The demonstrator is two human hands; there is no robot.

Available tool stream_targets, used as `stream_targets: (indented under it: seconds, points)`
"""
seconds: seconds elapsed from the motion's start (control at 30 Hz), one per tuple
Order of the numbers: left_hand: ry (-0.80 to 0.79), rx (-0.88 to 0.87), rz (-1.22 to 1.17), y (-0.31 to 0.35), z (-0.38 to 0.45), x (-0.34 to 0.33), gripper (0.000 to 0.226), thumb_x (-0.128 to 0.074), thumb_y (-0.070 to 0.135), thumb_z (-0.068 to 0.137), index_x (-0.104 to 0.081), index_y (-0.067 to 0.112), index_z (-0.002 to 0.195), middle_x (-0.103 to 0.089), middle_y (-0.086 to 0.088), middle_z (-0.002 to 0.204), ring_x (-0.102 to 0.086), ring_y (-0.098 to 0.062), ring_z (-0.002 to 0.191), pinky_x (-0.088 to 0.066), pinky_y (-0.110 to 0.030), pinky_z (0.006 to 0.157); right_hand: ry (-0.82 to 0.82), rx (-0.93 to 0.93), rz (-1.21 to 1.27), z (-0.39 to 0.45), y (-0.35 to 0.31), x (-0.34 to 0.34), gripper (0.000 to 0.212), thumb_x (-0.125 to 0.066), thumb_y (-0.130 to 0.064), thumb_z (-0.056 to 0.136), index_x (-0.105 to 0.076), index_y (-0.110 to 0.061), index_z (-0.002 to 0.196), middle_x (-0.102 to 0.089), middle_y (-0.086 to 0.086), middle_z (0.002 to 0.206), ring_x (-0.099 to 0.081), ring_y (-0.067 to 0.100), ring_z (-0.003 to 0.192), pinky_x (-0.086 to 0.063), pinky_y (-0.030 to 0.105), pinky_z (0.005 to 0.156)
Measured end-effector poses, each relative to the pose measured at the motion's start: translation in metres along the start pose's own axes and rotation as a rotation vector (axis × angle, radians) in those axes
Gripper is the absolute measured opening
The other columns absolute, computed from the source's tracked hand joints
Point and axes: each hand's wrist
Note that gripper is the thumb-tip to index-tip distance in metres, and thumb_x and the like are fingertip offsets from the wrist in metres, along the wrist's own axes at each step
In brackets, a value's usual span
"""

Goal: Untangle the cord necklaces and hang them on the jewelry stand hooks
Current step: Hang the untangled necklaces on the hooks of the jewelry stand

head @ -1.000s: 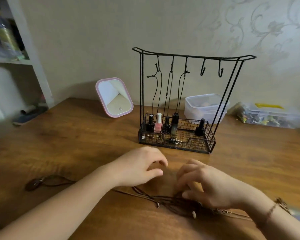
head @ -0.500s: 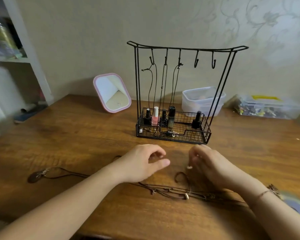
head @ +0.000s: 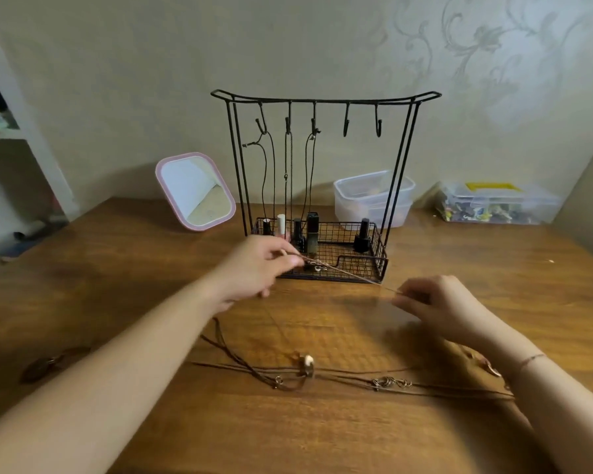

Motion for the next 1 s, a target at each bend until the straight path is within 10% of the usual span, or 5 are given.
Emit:
stream_targets:
  seconds: [0.27, 0.4, 0.6, 0.8, 1.0]
  points:
    - [0.173, 0.139, 0.332, -0.06, -0.007, 0.091, 0.007, -0.069, 0.017, 0.092, -0.069, 0.023, 0.091, -0.069, 0.002, 0.082, -0.051, -0.012, 0.047, -0.044, -0.025, 0.046, 0.184, -0.38, 0.768, -0.009, 0.033, 0.019, 0.026, -0.052, -0.024, 0.1, -0.064, -0.005, 0.087, -0.065, 0.011, 0.069, -0.061, 0.03, 0.067, -0.048, 0.032, 0.063]
    - [0.383, 0.269, 0.177, -0.096, -0.014, 0.112, 0.007, -0.065, 0.015, 0.094, -0.07, 0.02, 0.094, -0.069, -0.003, 0.087, -0.054, -0.018, 0.059, -0.048, -0.03, 0.054, 0.177, -0.424, 1.125, -0.014, 0.048, 0.021, 0.044, -0.079, -0.046, 0.066, -0.062, -0.011, 0.085, -0.039, 0.002, 0.055, -0.041, 0.02, 0.046, -0.039, 0.028, 0.044]
    - [0.522, 0.41, -0.006, -0.151, -0.027, 0.139, 0.012, -0.061, 0.018, 0.098, -0.073, 0.018, 0.101, -0.053, -0.004, 0.069, -0.043, -0.018, 0.053, -0.043, -0.032, 0.055, -0.053, -0.228, 0.583, -0.012, 0.044, 0.024, 0.015, -0.066, -0.003, 0.088, -0.07, -0.013, 0.077, -0.062, 0.005, 0.062, -0.052, 0.014, 0.051, -0.04, 0.022, 0.049]
    - [0.55, 0.427, -0.124, -0.163, -0.04, 0.147, 0.017, -0.054, 0.02, 0.101, -0.069, 0.011, 0.104, -0.043, -0.002, 0.063, -0.033, -0.014, 0.052, -0.03, -0.023, 0.044, 0.009, -0.072, -0.334, -0.01, 0.039, 0.012, 0.043, -0.045, -0.069, 0.089, -0.066, -0.035, 0.076, -0.065, -0.014, 0.069, -0.06, 0.004, 0.063, -0.049, 0.026, 0.056]
    - [0.269, 0.24, 0.24, -0.16, -0.06, 0.162, 0.01, -0.071, 0.023, 0.091, -0.077, 0.022, 0.084, -0.063, 0.009, 0.058, -0.056, -0.018, 0.063, -0.044, -0.03, 0.063, 0.028, 0.312, -0.626, -0.005, 0.069, 0.018, 0.062, -0.013, -0.068, 0.097, -0.059, -0.033, 0.076, -0.054, -0.018, 0.068, -0.053, 0.006, 0.061, -0.037, 0.019, 0.047]
Point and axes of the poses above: each hand's wrist, its own z-axis towards the middle knuckle, its own x-axis out of the back of the hand, y = z × x
